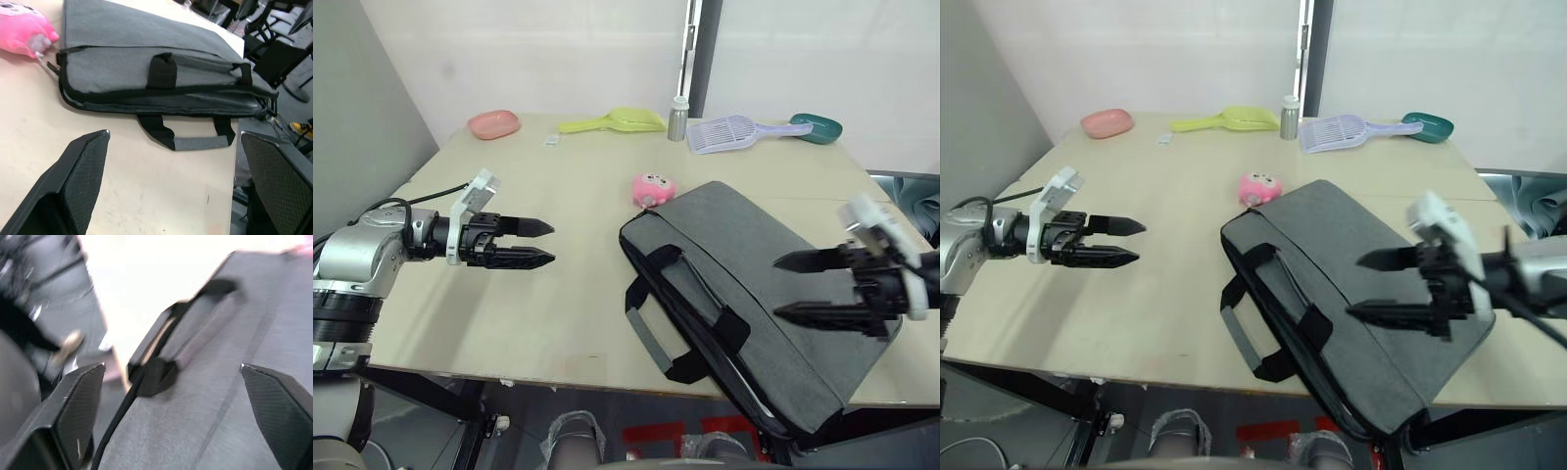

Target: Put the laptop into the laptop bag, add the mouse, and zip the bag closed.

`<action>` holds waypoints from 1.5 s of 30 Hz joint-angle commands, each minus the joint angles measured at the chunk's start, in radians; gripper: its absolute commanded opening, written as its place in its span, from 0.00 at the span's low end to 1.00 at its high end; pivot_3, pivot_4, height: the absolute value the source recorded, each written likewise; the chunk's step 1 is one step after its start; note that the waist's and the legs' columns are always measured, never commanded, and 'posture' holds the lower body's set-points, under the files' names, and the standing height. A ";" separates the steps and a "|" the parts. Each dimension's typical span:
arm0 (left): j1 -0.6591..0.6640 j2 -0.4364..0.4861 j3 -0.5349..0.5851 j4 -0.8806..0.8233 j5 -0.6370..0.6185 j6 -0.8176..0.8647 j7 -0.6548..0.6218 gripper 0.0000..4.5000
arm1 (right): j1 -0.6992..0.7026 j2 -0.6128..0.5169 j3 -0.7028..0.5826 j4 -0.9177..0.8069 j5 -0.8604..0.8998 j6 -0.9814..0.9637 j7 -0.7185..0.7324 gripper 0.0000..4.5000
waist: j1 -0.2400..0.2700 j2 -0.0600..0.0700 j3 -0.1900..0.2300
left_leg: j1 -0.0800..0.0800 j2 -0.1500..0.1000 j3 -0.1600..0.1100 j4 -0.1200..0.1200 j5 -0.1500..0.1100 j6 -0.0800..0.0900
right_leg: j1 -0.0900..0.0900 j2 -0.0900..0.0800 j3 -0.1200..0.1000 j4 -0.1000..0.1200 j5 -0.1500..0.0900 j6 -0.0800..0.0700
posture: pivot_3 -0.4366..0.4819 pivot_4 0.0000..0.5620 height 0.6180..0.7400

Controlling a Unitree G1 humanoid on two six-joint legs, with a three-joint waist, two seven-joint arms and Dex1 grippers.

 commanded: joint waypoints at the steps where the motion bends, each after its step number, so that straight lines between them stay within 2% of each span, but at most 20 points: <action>1: -0.055 -0.005 -0.006 0.061 0.008 0.015 -0.010 1.00 | 0.182 0.085 -0.301 -0.062 0.038 0.118 -0.022 0.99 | 0.012 0.000 0.000 | 0.000 0.000 0.000 0.000 0.000 0.000 | 0.000 0.000 0.000 0.000 0.000 0.000 | 0.48 0.27 1.00; 3: -0.093 -0.021 -0.017 0.116 0.006 0.042 -0.009 1.00 | 0.325 0.167 -0.442 -0.093 0.063 0.156 -0.029 0.99 | 0.018 0.000 0.000 | 0.000 0.000 0.000 0.000 0.000 0.000 | 0.000 0.000 0.000 0.000 -0.001 -0.001 | 0.48 0.27 1.00; 5: -0.125 -0.038 -0.027 0.161 0.007 0.062 -0.007 1.00 | 0.423 0.232 -0.522 -0.116 0.106 0.160 -0.045 0.99 | 0.022 0.001 0.000 | -0.001 0.000 0.000 -0.001 0.000 0.000 | -0.001 -0.001 -0.001 0.000 -0.001 0.000 | 0.48 0.27 1.00; 10: -0.282 -0.169 -0.101 0.408 0.098 0.060 0.038 1.00 | 0.665 0.400 -0.631 -0.158 0.221 0.125 -0.091 0.99 | 0.025 0.002 -0.001 | 0.002 -0.001 0.002 0.000 -0.001 0.000 | 0.001 -0.002 0.001 0.000 -0.001 0.000 | 0.48 0.27 1.00; 14: -0.432 -0.324 -0.151 0.702 0.208 -0.007 0.091 1.00 | 0.834 0.499 -0.638 -0.173 0.245 0.049 -0.094 0.99 | 0.023 0.001 -0.001 | 0.003 -0.002 0.002 -0.001 -0.001 -0.001 | 0.002 -0.004 0.002 0.000 -0.002 0.004 | 0.48 0.27 1.00; 18: -0.565 -0.491 -0.112 0.983 0.272 -0.102 0.198 1.00 | 0.982 0.606 -0.609 -0.206 0.225 -0.049 -0.083 0.99 | 0.024 0.001 -0.001 | -0.001 -0.004 0.001 -0.004 -0.001 0.000 | 0.002 -0.005 -0.001 -0.008 -0.001 0.007 | 0.48 0.27 1.00; 24: -0.614 -0.642 -0.087 1.135 0.349 -0.166 0.336 1.00 | 1.179 0.752 -0.604 -0.271 0.253 -0.205 -0.052 0.99 | 0.011 0.001 -0.001 | -0.004 -0.004 0.000 -0.016 -0.002 -0.001 | 0.002 -0.005 -0.006 -0.023 0.000 0.008 | 0.48 0.27 1.00; 29: -0.618 -0.706 -0.043 1.167 0.391 -0.199 0.416 1.00 | 1.318 0.858 -0.554 -0.321 0.239 -0.320 -0.025 0.99 | 0.013 0.001 -0.001 | -0.002 -0.005 -0.002 -0.021 -0.003 0.000 | 0.007 -0.006 -0.009 -0.029 -0.001 0.009 | 0.48 0.27 1.00; 32: -0.630 -0.720 -0.009 1.168 0.390 -0.177 0.381 0.82 | 1.382 0.903 -0.506 -0.345 0.226 -0.380 -0.013 1.00 | 0.012 0.001 -0.001 | -0.001 -0.007 -0.002 -0.020 -0.003 0.000 | 0.008 -0.010 -0.009 -0.029 -0.001 0.010 | 0.48 0.27 1.00; 37: -0.651 -0.712 0.039 1.160 0.386 -0.140 0.343 0.42 | 1.443 0.946 -0.377 -0.380 0.223 -0.440 -0.027 1.00 | 0.011 0.001 -0.001 | -0.003 -0.013 -0.003 -0.022 -0.003 0.001 | 0.007 -0.014 -0.009 -0.029 -0.003 0.014 | 0.48 0.27 1.00; 42: -0.652 -0.675 0.046 1.139 0.401 -0.120 0.306 0.02 | 1.436 0.898 -0.211 -0.337 0.238 -0.423 -0.118 1.00 | 0.010 0.002 0.000 | -0.004 -0.015 -0.004 -0.025 -0.003 0.002 | 0.007 -0.015 -0.010 -0.032 -0.003 0.014 | 0.48 0.27 1.00; 45: -0.641 -0.644 0.040 1.119 0.408 -0.112 0.294 0.01 | 1.368 0.825 -0.147 -0.236 0.271 -0.407 -0.221 1.00 | 0.005 0.002 0.000 | -0.003 -0.015 -0.004 -0.025 -0.003 0.002 | 0.007 -0.014 -0.011 -0.032 -0.003 0.015 | 0.48 0.27 1.00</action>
